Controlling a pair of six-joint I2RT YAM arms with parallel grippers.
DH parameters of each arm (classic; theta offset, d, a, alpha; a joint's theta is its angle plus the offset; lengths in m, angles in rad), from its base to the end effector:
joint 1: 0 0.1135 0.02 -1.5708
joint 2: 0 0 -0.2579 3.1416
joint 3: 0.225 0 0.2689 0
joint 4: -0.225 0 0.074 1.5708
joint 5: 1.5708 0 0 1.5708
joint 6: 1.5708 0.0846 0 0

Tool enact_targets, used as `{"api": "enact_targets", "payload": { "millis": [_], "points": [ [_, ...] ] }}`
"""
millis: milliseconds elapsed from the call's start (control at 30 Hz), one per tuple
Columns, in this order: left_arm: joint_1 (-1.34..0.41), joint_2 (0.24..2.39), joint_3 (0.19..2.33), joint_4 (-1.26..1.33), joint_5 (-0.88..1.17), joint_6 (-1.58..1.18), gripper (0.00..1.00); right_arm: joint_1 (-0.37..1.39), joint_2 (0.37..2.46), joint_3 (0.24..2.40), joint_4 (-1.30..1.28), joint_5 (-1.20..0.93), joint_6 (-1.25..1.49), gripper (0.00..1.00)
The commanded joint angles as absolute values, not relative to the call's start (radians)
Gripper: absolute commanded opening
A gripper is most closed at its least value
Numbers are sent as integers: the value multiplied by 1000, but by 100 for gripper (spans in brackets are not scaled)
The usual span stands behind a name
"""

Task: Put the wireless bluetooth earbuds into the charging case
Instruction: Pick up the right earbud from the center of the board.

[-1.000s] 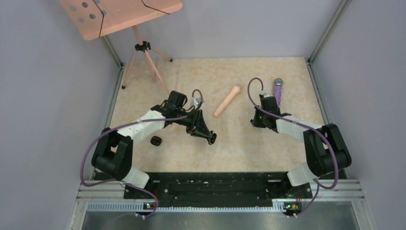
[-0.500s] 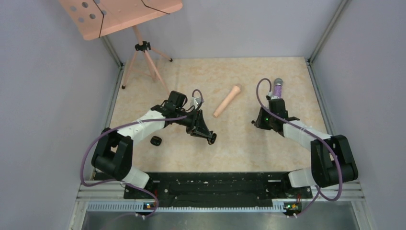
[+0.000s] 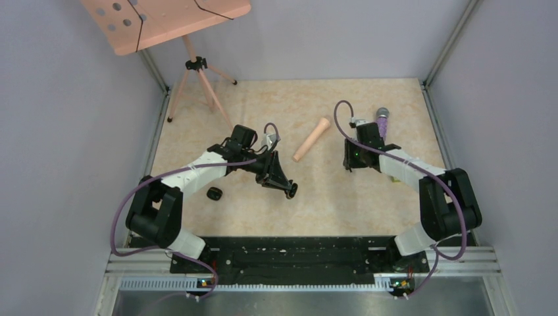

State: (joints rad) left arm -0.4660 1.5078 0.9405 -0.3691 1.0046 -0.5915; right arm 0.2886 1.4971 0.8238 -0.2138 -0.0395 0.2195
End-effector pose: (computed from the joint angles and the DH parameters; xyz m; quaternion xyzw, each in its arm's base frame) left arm 0.2608 -0.2111 0.1845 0.0977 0.8405 -0.5329 0.0053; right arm 0.3283 0.1010 0.1312 -0.0391 0.9412 0.1022 0.3197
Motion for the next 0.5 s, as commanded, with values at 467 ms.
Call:
{"api": "enact_targets", "payload": {
  "millis": [467],
  "points": [
    [-463,1490,973,-370,1018,-575,0,343,1674,954,-328,55,75,36]
  ]
}}
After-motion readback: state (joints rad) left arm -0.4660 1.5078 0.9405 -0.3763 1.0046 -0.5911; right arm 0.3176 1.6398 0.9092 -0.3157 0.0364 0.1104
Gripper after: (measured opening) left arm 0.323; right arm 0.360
